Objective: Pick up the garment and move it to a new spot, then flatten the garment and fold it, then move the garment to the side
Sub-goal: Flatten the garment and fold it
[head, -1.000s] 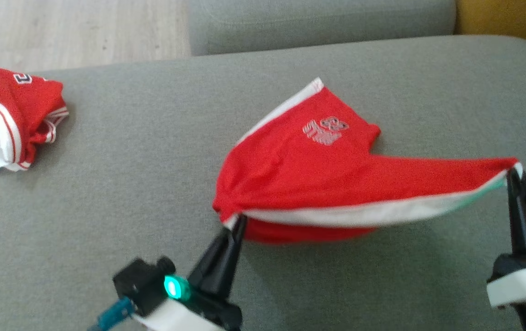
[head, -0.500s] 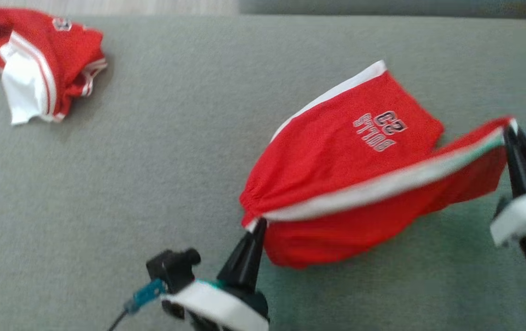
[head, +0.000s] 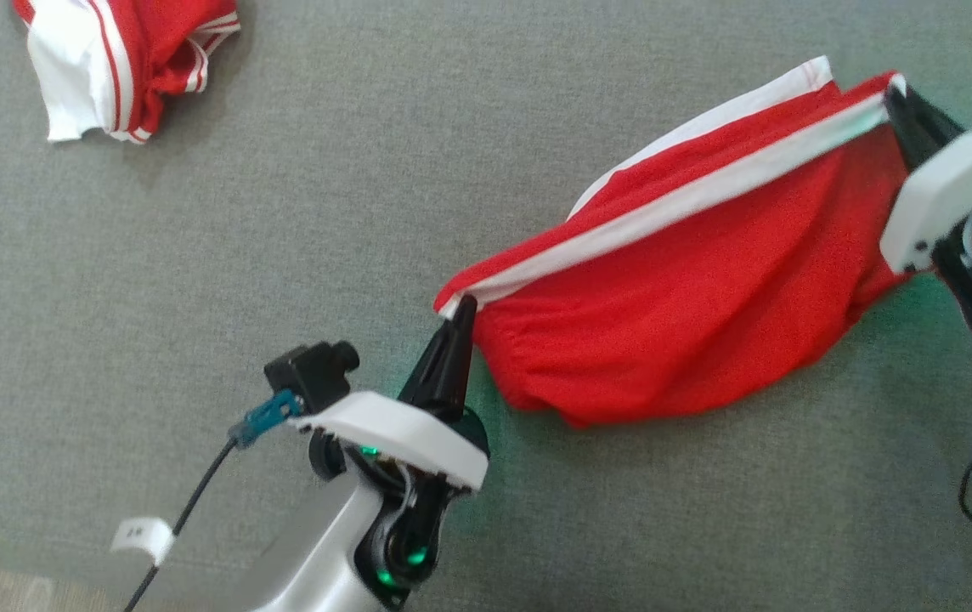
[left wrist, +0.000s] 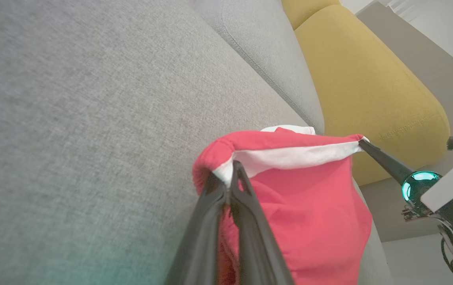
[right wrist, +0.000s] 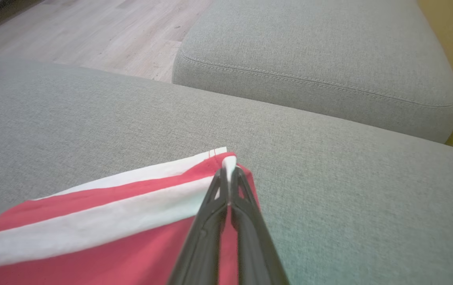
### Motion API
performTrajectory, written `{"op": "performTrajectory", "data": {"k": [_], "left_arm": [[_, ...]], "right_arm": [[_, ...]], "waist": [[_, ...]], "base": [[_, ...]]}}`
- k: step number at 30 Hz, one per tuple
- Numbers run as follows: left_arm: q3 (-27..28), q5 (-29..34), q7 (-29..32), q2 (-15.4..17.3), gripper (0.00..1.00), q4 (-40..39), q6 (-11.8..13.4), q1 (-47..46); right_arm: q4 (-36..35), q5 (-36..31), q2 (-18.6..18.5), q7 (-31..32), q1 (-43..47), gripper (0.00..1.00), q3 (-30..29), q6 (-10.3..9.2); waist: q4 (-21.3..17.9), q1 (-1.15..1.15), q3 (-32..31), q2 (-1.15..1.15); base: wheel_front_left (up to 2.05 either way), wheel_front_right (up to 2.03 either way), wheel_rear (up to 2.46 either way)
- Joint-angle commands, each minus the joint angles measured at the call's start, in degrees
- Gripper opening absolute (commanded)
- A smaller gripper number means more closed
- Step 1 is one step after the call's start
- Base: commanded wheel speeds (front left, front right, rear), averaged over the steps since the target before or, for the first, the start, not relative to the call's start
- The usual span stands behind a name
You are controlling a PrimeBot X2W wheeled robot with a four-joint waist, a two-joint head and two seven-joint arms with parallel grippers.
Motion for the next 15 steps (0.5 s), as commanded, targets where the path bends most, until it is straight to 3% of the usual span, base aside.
{"op": "performTrajectory", "data": {"k": [1,4,5,6,7,8,9,15], "left_arm": [[1.71,-0.42,-0.56,-0.30,0.00,-1.14,-0.25,-1.82],[1.39,-0.87,-1.21,-0.56,0.00,0.55,-0.33,-3.59],[1.23,-0.97,-1.45,-0.62,0.00,1.00,-0.31,-4.03],[1.08,-0.90,-1.84,-0.67,0.12,1.37,-0.21,-4.44],[1.04,-0.89,-2.39,-0.71,0.40,1.69,-0.02,-4.70],[0.88,-0.82,-2.84,-0.74,0.80,1.96,0.11,-4.94],[0.67,-0.76,-3.21,-0.77,1.00,2.22,0.28,-5.08],[-0.64,0.72,-5.50,-0.40,1.00,2.51,1.37,-3.97]], "right_arm": [[-1.03,-0.14,-0.91,-0.75,-2.02,0.00,1.08,-0.04],[3.43,-0.69,-0.60,-2.53,-5.37,0.00,2.45,-0.04],[4.63,-0.53,-0.30,-3.49,-6.33,0.30,3.10,-0.04],[5.61,-0.15,-0.06,-4.77,-7.21,0.95,4.00,-0.04],[6.67,0.04,0.20,-6.14,-8.00,1.00,4.27,-0.04],[7.58,0.17,0.45,-7.60,-8.66,1.00,4.73,-0.04],[8.55,0.56,0.68,-8.90,-9.16,1.00,5.25,-0.04],[13.03,1.63,0.57,-15.26,-9.95,1.00,6.56,-0.04]], "waist": [[0.22,-0.01,0.53,0.00],[0.17,-0.01,1.01,0.00],[0.14,-0.01,1.12,0.00],[0.11,-0.01,1.22,0.00],[0.06,-0.01,1.27,0.00],[0.03,-0.01,1.27,0.00],[0.00,-0.01,1.19,0.00],[-0.25,-0.01,-0.42,0.00]], "base": [[0.00,0.00,0.00],[0.00,0.00,0.00],[0.00,0.00,0.00],[0.00,0.00,0.00],[0.00,0.00,0.00],[0.00,0.00,0.00],[0.00,0.00,0.00],[0.00,0.00,0.00]]}}
